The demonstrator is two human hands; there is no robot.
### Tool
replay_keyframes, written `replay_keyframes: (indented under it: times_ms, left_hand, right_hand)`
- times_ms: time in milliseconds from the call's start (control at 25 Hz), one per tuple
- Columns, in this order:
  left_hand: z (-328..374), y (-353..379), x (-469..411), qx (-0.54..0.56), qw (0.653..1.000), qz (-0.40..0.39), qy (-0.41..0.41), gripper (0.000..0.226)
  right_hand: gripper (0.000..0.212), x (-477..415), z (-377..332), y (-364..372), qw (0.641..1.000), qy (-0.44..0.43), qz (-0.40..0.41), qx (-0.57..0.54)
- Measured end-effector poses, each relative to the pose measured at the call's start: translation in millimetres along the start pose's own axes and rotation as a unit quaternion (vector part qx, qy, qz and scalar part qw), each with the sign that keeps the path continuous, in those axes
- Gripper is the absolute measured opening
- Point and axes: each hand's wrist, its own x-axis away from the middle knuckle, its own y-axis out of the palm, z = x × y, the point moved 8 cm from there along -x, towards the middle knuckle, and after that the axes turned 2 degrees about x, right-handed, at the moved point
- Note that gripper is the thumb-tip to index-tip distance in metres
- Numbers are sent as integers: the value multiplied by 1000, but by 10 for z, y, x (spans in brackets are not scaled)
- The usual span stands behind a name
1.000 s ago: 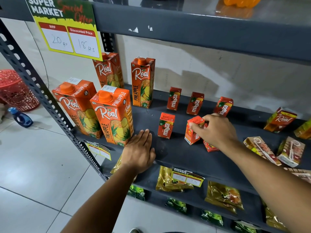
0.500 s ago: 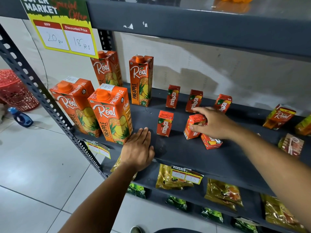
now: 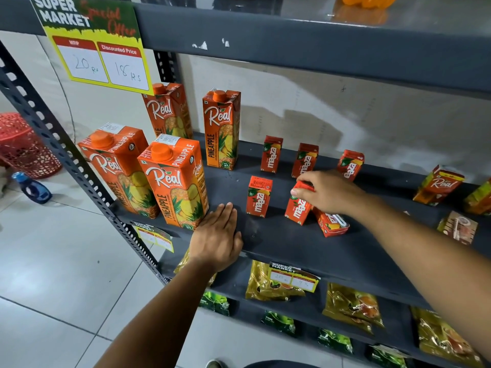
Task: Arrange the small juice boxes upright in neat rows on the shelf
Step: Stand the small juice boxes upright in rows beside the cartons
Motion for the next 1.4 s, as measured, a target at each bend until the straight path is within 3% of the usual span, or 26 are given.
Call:
replay_keyframes:
  times_ms: [200, 320, 400, 480, 600, 760, 880, 1000, 1080, 1160, 1240, 1400]
  left_hand:
    - [-4, 9, 0, 2, 1000, 1, 4, 58]
    - [2, 15, 3, 1, 1000, 2, 5, 58]
    - [-2, 20, 3, -1, 1000, 3, 3, 58]
    - [-6, 18, -1, 1, 1000, 1, 2, 59]
    - [7, 8, -3, -3, 1000, 0, 3, 59]
    - [6, 5, 10, 2, 1000, 0, 2, 58]
    - [18, -14, 5, -1, 1000, -2, 0, 59]
    - [24, -10, 9, -6, 1000, -3, 0, 60]
    - [31, -21, 2, -10, 1000, -4, 1, 61]
    - [40, -28, 2, -8, 1000, -6, 1, 62]
    - [45, -40, 9, -5, 1000, -6, -2, 61]
    - [53, -56, 24, -7, 1000, -5, 3, 60]
  right_hand:
    - [52, -31, -43, 114, 995, -38, -53, -71]
    - [57, -32, 293, -42, 988, 39, -22, -148]
    - [43, -1, 628, -127, 991, 102, 23, -79]
    - [53, 80, 860, 11, 986, 165, -6, 1]
    - [77, 225, 909, 295, 971, 228, -77, -9]
    - [72, 427, 906, 460, 960, 254, -112, 43]
    - [58, 451, 889, 242, 971, 209, -77, 88]
    - [49, 387, 684, -162, 988, 49, -27, 144]
    - [37, 399, 506, -303, 988, -7, -28, 153]
    - [41, 410, 401, -259, 974, -41, -54, 218]
    - [43, 480, 272, -92, 934, -140, -71, 320]
    - [52, 662, 301, -110, 915, -206, -89, 335]
